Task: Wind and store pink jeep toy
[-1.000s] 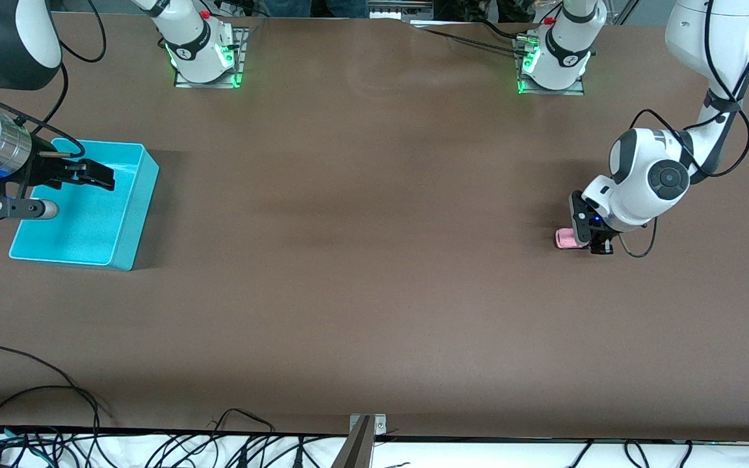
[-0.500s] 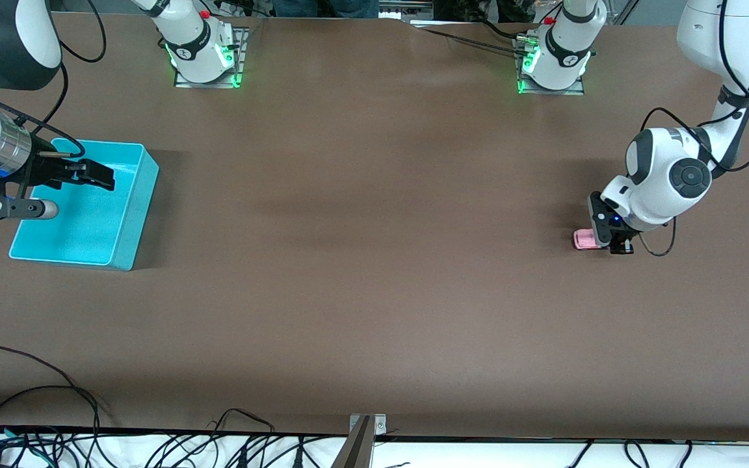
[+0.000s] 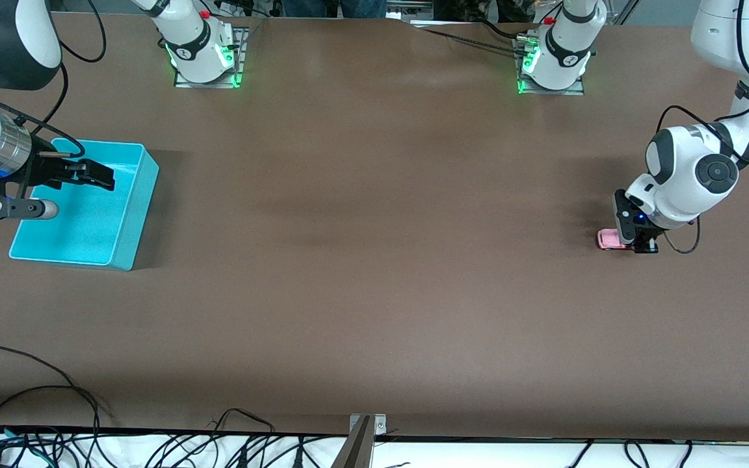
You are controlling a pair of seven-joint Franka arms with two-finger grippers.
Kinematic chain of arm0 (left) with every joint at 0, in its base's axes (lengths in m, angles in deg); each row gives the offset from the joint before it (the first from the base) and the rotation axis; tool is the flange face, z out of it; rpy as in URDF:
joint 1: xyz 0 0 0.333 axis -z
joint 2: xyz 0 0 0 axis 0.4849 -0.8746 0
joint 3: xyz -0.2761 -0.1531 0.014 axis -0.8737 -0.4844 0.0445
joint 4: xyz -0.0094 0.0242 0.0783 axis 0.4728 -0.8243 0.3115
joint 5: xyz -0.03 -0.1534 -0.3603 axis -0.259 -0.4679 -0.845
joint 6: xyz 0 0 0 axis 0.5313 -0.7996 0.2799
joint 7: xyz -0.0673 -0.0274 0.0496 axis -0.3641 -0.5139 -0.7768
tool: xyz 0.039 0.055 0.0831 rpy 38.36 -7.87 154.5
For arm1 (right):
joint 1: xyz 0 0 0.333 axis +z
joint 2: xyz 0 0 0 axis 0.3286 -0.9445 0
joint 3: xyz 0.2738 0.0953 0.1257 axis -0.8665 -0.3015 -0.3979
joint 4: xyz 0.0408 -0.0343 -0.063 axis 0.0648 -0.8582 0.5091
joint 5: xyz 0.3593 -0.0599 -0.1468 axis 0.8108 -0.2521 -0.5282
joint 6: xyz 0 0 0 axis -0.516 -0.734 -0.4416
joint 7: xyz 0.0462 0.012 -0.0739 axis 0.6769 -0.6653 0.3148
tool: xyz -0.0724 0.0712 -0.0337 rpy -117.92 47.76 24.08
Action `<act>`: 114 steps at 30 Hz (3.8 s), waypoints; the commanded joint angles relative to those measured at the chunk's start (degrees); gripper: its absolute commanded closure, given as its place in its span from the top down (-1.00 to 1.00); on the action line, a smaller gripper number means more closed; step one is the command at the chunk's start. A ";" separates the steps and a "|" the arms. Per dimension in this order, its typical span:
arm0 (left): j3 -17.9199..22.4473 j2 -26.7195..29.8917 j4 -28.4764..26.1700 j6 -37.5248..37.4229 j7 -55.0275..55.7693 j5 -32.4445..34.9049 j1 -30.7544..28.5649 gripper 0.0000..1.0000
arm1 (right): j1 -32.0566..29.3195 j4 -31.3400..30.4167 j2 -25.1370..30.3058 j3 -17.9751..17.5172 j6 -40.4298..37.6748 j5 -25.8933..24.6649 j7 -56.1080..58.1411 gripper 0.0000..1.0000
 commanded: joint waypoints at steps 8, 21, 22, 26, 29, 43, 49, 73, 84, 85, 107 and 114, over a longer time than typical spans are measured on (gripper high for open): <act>2.56 -5.63 0.69 2.85 -5.28 0.94 -1.09 -1.00 | -0.33 0.55 -0.05 0.02 -0.18 0.97 0.84 1.00; 3.27 -5.46 0.87 2.85 -7.58 0.68 -1.53 -1.00 | -0.33 0.55 -0.05 0.02 -0.18 0.97 0.84 1.00; 3.27 -5.46 0.87 2.85 -7.49 0.68 -1.53 -1.00 | -0.33 0.55 -0.05 0.02 -0.18 0.97 0.84 1.00; 3.27 -5.28 1.04 2.85 -7.49 0.76 -1.27 -1.00 | -0.33 0.55 -0.05 0.02 -0.18 0.97 0.84 1.00; 3.18 -5.11 1.04 2.85 -7.49 0.77 -0.65 -1.00 | -0.33 0.55 -0.05 0.02 -0.18 0.97 0.84 1.00; 2.74 -3.53 1.13 2.76 -7.05 0.77 0.05 1.00 | -0.33 0.55 -0.05 0.02 -0.27 1.05 0.84 1.00; 2.74 -3.00 1.13 2.50 -7.05 0.77 0.67 1.00 | -0.33 0.55 -0.05 0.02 -0.27 1.05 0.84 1.00; 1.95 3.59 0.17 -0.05 -0.98 1.20 0.84 1.00 | -0.33 0.55 -0.05 0.02 -0.18 1.05 0.84 1.00; 1.86 13.17 -2.47 -2.25 -0.46 1.03 1.02 1.00 | -0.33 0.55 -0.05 0.02 -0.18 1.05 0.84 1.00; 1.77 13.87 -2.56 -2.42 -0.46 1.03 1.02 1.00 | -0.33 0.55 -0.05 0.02 -0.18 1.05 0.84 1.00; 1.51 25.30 -7.57 -5.32 -0.55 0.94 0.84 1.00 | -0.33 0.55 -0.05 0.02 -0.18 1.05 0.84 1.00; 0.63 27.23 -7.48 -6.03 -0.63 0.85 0.84 1.00 | -0.33 0.55 -0.05 0.02 -0.18 1.05 0.84 1.00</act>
